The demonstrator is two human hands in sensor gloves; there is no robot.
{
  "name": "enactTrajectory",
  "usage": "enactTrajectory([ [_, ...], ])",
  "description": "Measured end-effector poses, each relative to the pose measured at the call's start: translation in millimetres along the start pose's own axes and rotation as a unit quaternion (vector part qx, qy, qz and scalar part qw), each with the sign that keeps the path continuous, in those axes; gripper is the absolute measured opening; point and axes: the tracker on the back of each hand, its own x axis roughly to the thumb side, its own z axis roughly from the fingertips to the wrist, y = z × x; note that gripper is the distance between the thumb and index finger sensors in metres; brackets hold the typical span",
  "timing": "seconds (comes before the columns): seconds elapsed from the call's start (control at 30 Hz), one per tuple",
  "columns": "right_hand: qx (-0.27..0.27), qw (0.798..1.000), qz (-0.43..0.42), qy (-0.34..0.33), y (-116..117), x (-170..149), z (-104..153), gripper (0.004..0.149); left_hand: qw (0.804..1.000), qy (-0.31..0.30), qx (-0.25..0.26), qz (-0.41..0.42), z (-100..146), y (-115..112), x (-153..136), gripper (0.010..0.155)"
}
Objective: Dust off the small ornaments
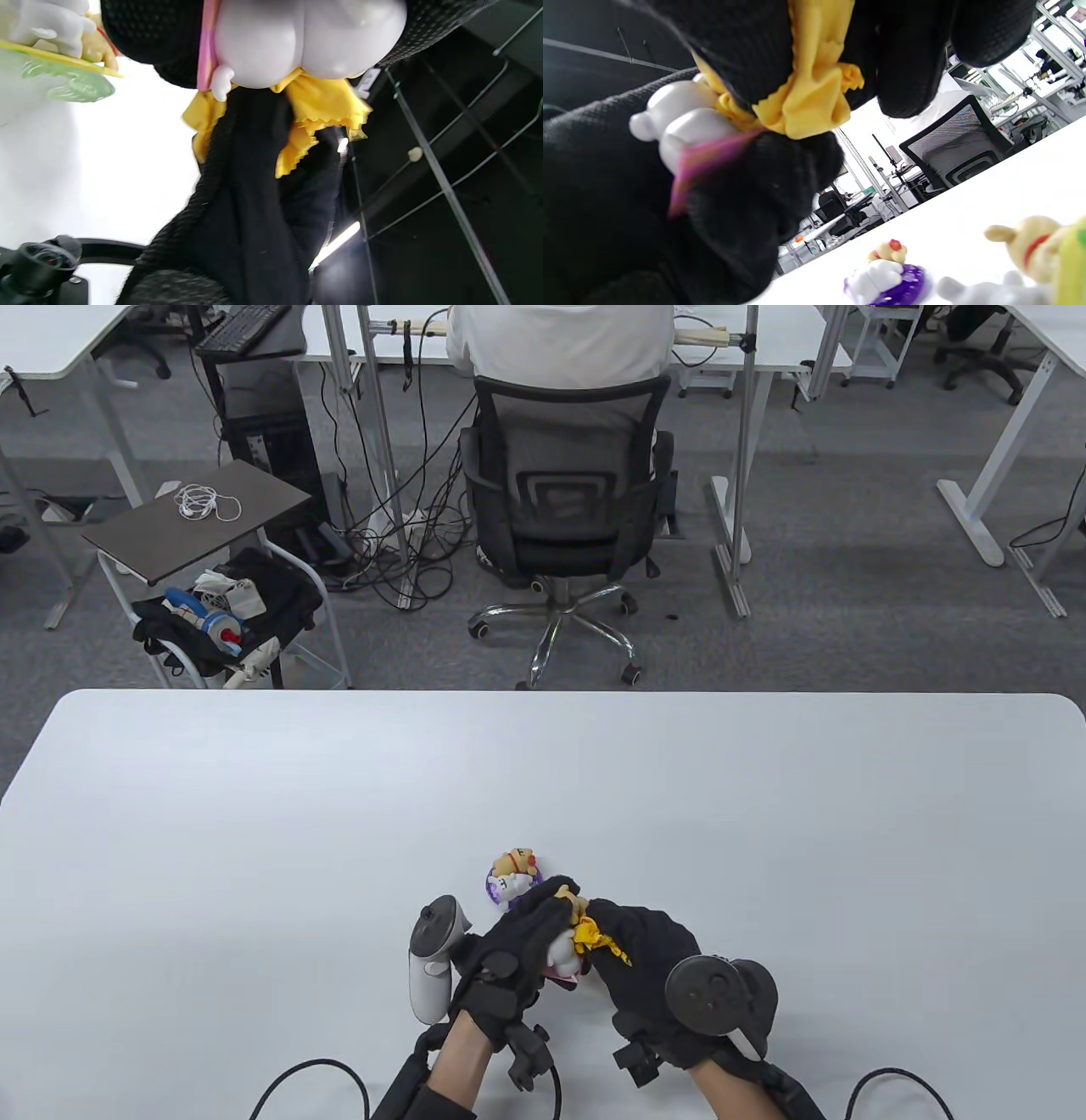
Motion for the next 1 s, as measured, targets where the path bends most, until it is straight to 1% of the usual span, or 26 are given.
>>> enactTrajectory([
  [0.1,-0.017,1.0,0.005,-0.004,-6.8,1.2,-0.1,0.05,1.0,-0.017,0.01,0.002,2.6,0.9,0.2,0.064],
  [0.17,-0.04,0.999,-0.027,-0.002,-12.2,1.9,1.4,0.05,1.0,-0.019,0.007,0.011,3.0,-0.1,-0.4,0.064],
  [0.23,-0.05,0.997,-0.065,0.003,-12.5,3.7,2.2,0.051,1.0,-0.009,-0.007,0.008,1.8,-3.9,-2.0,0.063],
  [0.27,-0.041,0.998,-0.053,-0.002,-9.4,5.3,2.2,0.05,0.999,-0.031,-0.027,0.023,-0.8,-7.2,0.1,0.063],
  [0.3,-0.048,0.998,-0.035,-0.006,-11.3,5.2,4.0,0.049,0.998,-0.032,-0.031,0.037,-0.9,-6.8,2.7,0.063],
  [0.33,-0.056,0.998,-0.03,-0.013,-13.4,5.9,1.4,0.048,0.999,-0.018,-0.019,0.026,0.2,-5.5,4.4,0.063],
  [0.37,-0.038,0.999,-0.02,-0.006,-15.7,5.6,0.2,0.048,0.999,-0.031,-0.013,0.001,0.1,-2.7,4.0,0.063],
  [0.4,-0.042,0.999,-0.019,-0.003,-17.3,4.8,0.3,0.048,0.999,-0.033,-0.008,0.0,0.3,-1.6,2.7,0.063],
  [0.47,-0.055,0.998,-0.004,-0.001,-21.4,0.8,0.3,0.048,0.999,-0.03,-0.015,0.041,0.1,-1.4,-0.2,0.063],
  [0.5,-0.062,0.998,-0.013,0.002,-23.5,-0.7,0.5,0.049,0.998,-0.026,-0.019,0.044,-0.5,-1.7,-1.3,0.063],
  [0.57,-0.074,0.995,-0.068,0.012,-26.7,-2.5,0.0,0.049,1.0,-0.006,-0.01,0.004,-1.4,-2.7,-3.8,0.063],
  [0.6,-0.071,0.993,-0.099,0.015,-26.6,-2.8,-0.3,0.049,1.0,-0.005,-0.016,-0.019,-2.6,-4.3,-5.2,0.063],
  [0.63,-0.067,0.992,-0.108,0.02,-25.4,-3.2,-1.0,0.048,0.999,-0.007,-0.025,-0.026,-4.0,-6.5,-5.9,0.063],
  [0.67,-0.055,0.994,-0.095,0.028,-22.4,-5.0,-1.2,0.047,0.999,-0.013,-0.045,-0.012,-5.5,-10.4,-5.2,0.063],
  [0.7,-0.055,0.995,-0.08,0.031,-21.9,-7.3,-0.9,0.047,0.999,-0.015,-0.049,0.001,-5.4,-11.7,-4.3,0.064],
  [0.73,-0.062,0.994,-0.081,0.029,-23.5,-9.2,-2.6,0.047,0.999,-0.001,-0.034,-0.006,-4.3,-10.9,-4.2,0.064],
  [0.77,-0.048,0.995,-0.073,0.041,-24.9,-11.6,-3.7,0.046,0.999,-0.015,-0.029,-0.029,-4.7,-7.3,-5.0,0.063],
  [0.83,-0.046,0.997,-0.04,0.051,-27.1,-17.7,-3.8,0.046,0.999,-0.014,-0.037,-0.015,-4.3,-4.9,-5.0,0.063],
  [0.9,-0.057,0.995,-0.058,0.053,-31.9,-19.1,-3.9,0.047,0.999,-0.009,-0.038,-0.001,-4.5,-5.2,-6.7,0.062],
  [0.93,-0.065,0.993,-0.081,0.049,-34.6,-17.7,-3.4,0.047,0.999,0.001,-0.036,-0.01,-5.3,-4.6,-8.2,0.061],
  [1.0,-0.052,0.99,-0.124,0.031,-34.6,-11.8,-3.2,0.047,0.998,0.008,-0.038,-0.047,-6.3,-5.8,-10.5,0.06],
])
